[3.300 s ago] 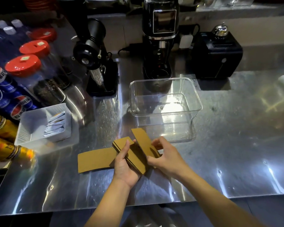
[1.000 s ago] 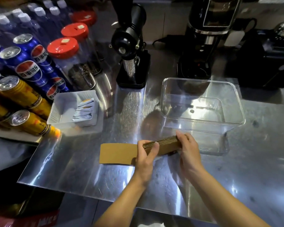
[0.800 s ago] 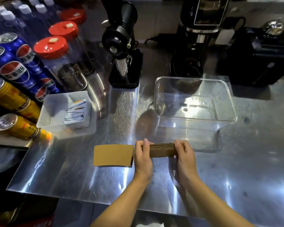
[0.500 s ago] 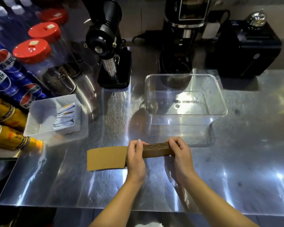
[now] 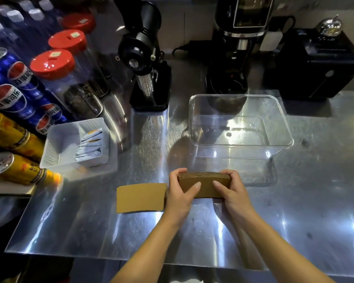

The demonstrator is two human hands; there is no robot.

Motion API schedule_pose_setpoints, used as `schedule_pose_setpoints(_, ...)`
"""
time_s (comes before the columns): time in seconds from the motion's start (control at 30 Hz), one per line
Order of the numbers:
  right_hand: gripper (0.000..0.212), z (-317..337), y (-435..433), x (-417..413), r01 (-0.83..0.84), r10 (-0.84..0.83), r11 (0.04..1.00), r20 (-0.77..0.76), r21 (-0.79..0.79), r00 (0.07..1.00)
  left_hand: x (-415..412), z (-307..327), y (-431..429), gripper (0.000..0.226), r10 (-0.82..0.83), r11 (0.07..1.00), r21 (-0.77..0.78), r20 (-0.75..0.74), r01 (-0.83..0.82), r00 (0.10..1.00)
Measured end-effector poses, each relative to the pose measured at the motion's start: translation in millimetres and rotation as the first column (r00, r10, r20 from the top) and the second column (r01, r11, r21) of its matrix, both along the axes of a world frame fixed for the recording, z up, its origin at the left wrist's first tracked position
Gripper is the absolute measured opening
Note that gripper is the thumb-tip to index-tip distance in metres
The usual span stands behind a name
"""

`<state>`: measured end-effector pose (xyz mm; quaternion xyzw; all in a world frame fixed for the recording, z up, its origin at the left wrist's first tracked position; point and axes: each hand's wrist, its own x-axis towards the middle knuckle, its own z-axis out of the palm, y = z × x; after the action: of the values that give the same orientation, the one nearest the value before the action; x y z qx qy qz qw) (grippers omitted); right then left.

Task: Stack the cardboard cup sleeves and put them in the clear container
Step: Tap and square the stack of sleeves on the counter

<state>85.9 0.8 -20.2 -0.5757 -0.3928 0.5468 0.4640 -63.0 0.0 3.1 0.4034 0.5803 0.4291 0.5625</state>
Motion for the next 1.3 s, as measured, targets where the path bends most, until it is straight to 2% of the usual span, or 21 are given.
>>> schedule_pose_setpoints(0.1,0.026,8,6,-10,0.008,-0.008,1.000,-0.006,-0.005,1.000,-18,6,10,0.034,-0.024,0.999,0.017,-0.221,0.029,0.975)
schedule_pose_setpoints(0.23,0.020,24,19,-30,-0.030,0.030,1.000,-0.053,0.007,0.998,-41,28,23,0.036,0.078,0.994,0.089,-0.204,-0.061,0.976)
schedule_pose_setpoints(0.3,0.025,32,23,-41,-0.057,0.059,0.998,-0.101,0.015,0.993,-55,39,28,0.037,0.142,0.985,0.130,-0.202,-0.117,0.969)
schedule_pose_setpoints(0.37,0.033,38,25,-52,-0.070,0.072,0.997,-0.052,0.044,0.996,-71,46,30,0.038,0.183,0.978,0.132,-0.182,-0.161,0.966)
schedule_pose_setpoints(0.43,0.035,41,27,-63,-0.077,0.079,0.996,-0.035,0.037,0.996,-86,50,31,0.039,0.210,0.975,0.112,-0.154,-0.194,0.966)
schedule_pose_setpoints(0.57,0.026,47,29,-83,-0.148,0.146,0.987,-0.029,-0.069,0.989,-113,51,24,0.040,0.261,0.965,0.050,-0.155,-0.256,0.953)
schedule_pose_setpoints(0.77,0.027,48,29,-106,-0.231,0.242,0.958,0.042,-0.168,0.969,-139,48,12,0.034,0.309,0.926,-0.200,-0.091,-0.321,0.947)
schedule_pose_setpoints(1.2,0.037,28,23,-123,-0.252,0.317,0.926,0.216,-0.281,0.923,-143,30,-1,0.040,0.267,0.907,-0.258,-0.262,-0.334,0.927)
schedule_pose_setpoints(1.3,0.036,27,24,-123,-0.247,0.321,0.929,0.264,-0.276,0.910,-144,26,-2,0.041,0.227,0.913,-0.234,-0.389,-0.334,0.893)
